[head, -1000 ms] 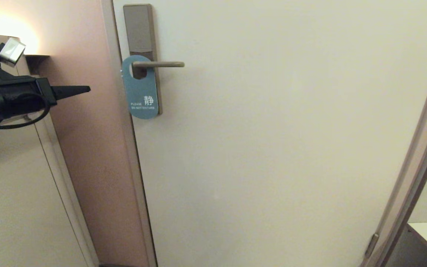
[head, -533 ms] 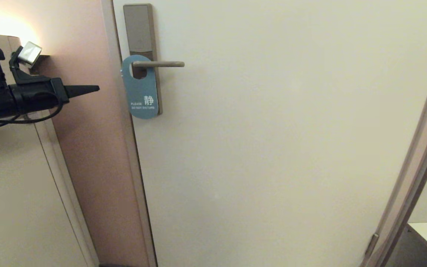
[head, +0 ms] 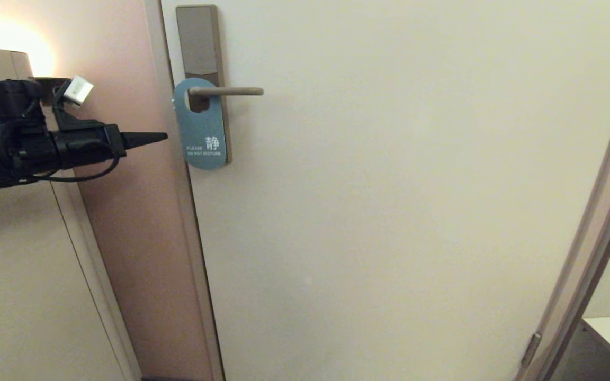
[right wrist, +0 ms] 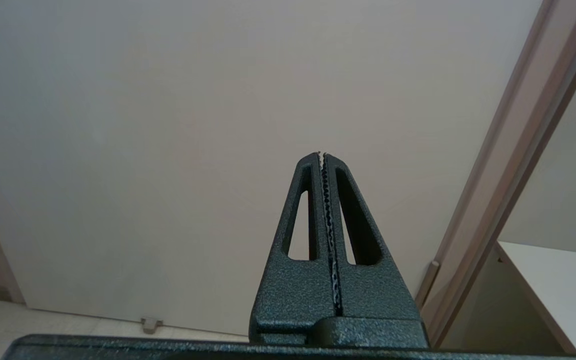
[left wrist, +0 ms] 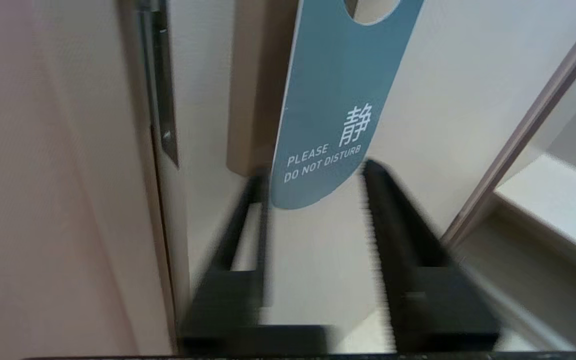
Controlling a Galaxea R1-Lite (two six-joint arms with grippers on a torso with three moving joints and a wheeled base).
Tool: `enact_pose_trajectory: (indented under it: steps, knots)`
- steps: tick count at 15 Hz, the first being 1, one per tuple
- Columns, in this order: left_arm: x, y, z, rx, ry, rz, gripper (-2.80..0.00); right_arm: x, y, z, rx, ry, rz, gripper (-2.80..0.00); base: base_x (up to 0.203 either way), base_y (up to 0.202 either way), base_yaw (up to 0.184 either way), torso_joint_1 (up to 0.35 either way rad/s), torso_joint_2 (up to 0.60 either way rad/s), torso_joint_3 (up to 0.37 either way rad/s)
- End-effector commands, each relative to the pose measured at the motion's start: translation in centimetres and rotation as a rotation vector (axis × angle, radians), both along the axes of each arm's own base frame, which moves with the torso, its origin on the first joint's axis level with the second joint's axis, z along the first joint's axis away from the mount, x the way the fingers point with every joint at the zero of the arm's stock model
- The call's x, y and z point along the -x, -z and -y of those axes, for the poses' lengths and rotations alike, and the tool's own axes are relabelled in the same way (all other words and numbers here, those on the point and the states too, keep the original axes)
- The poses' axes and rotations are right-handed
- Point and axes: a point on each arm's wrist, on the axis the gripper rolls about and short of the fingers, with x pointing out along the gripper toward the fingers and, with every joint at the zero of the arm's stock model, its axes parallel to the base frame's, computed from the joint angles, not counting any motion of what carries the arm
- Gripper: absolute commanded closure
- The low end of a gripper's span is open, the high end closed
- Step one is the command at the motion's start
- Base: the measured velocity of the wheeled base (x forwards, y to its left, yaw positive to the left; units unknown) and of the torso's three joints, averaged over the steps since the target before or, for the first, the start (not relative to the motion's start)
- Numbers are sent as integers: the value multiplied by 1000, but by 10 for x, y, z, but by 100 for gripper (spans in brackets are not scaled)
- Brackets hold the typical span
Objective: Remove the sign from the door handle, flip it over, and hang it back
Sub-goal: Take down the sign
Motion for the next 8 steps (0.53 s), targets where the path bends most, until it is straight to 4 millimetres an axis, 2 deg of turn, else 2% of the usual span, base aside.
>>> enact_pose_trajectory:
  steps: [1, 4, 8]
  knots:
    - [-7, 5, 4, -8, 19, 4, -280, 0, 0, 0, 1, 0, 0, 0, 0, 0, 0, 0, 0, 0]
    - [-17, 5, 11, -21, 44, 48, -280, 0, 0, 0, 1, 0, 0, 0, 0, 0, 0, 0, 0, 0]
    - [-20, 1, 22, -18, 86, 76, -280, 0, 0, 0, 1, 0, 0, 0, 0, 0, 0, 0, 0, 0]
